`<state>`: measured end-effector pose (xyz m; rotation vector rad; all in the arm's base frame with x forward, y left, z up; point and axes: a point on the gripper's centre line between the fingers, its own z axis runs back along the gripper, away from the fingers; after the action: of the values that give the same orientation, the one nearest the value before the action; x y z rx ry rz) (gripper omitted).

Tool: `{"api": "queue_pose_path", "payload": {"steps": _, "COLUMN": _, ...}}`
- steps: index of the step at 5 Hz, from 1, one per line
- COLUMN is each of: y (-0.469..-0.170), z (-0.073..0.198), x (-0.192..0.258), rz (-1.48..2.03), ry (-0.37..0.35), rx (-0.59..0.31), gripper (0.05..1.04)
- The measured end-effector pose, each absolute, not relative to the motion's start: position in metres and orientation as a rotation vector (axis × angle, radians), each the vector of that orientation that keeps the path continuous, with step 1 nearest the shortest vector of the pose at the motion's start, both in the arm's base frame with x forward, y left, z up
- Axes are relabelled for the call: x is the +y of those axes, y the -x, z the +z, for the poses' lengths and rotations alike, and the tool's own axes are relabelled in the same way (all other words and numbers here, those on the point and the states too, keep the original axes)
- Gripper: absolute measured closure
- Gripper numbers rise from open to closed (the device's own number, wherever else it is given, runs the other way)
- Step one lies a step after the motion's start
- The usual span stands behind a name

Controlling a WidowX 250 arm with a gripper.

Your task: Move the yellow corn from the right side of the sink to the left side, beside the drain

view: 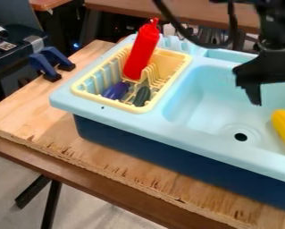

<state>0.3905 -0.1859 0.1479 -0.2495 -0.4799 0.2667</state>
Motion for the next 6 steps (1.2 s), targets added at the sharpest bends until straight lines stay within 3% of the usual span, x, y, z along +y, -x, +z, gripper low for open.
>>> {"api": "queue_pose_path", "payload": {"steps": 2, "y": -0.379, "z": 0.129, "x": -0.195, "rz": 0.321, "ry": 0.281, "rx": -0.4, "gripper": 0.083}}
{"api": "queue_pose_path", "payload": {"steps": 6, "y": -0.392, "z": 0.115, "x": -0.213, "rz": 0.487, "ry": 0.38, "rx": -0.419, "gripper": 0.082}}
